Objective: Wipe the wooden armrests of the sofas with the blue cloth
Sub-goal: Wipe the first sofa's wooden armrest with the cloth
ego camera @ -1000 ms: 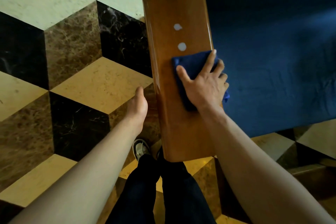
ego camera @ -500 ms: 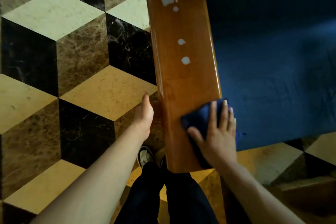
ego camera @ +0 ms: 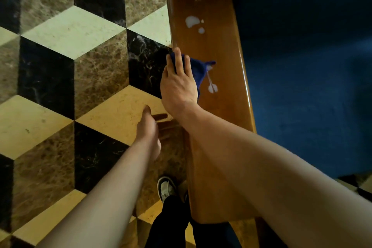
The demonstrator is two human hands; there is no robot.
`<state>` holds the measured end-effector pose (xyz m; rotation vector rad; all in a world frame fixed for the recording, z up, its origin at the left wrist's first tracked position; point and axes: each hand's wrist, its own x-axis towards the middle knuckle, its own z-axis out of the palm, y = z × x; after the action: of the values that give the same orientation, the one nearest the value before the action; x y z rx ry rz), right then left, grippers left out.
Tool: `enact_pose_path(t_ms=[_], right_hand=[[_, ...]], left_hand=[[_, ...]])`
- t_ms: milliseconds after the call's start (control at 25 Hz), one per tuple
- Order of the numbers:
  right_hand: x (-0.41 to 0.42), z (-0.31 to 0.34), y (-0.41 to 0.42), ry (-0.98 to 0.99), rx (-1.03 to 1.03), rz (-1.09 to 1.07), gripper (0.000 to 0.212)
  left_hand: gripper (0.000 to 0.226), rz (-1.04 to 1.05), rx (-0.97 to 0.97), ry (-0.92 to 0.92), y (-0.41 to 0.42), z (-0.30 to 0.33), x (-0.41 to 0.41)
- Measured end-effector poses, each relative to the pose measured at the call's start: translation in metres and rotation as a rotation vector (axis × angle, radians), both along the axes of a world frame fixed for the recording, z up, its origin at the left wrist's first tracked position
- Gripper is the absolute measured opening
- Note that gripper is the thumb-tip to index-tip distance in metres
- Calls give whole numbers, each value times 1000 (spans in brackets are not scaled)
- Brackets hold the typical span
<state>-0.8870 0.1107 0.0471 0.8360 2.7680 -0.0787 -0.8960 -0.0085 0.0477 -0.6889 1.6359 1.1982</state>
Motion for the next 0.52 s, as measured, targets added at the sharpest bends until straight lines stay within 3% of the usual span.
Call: enact_pose_path(t_ms=[160,280,520], right_hand=[[112,6,-62,161,-99,-15,83],[184,12,-84,148,-129,-296,107],[91,8,39,202,-223,-616,125]], left_hand=[[69,-72,-46,36,11,13,-1],[75,-137,-62,-22,32,20,10],[68,-248,-77,66,83,17,-3]])
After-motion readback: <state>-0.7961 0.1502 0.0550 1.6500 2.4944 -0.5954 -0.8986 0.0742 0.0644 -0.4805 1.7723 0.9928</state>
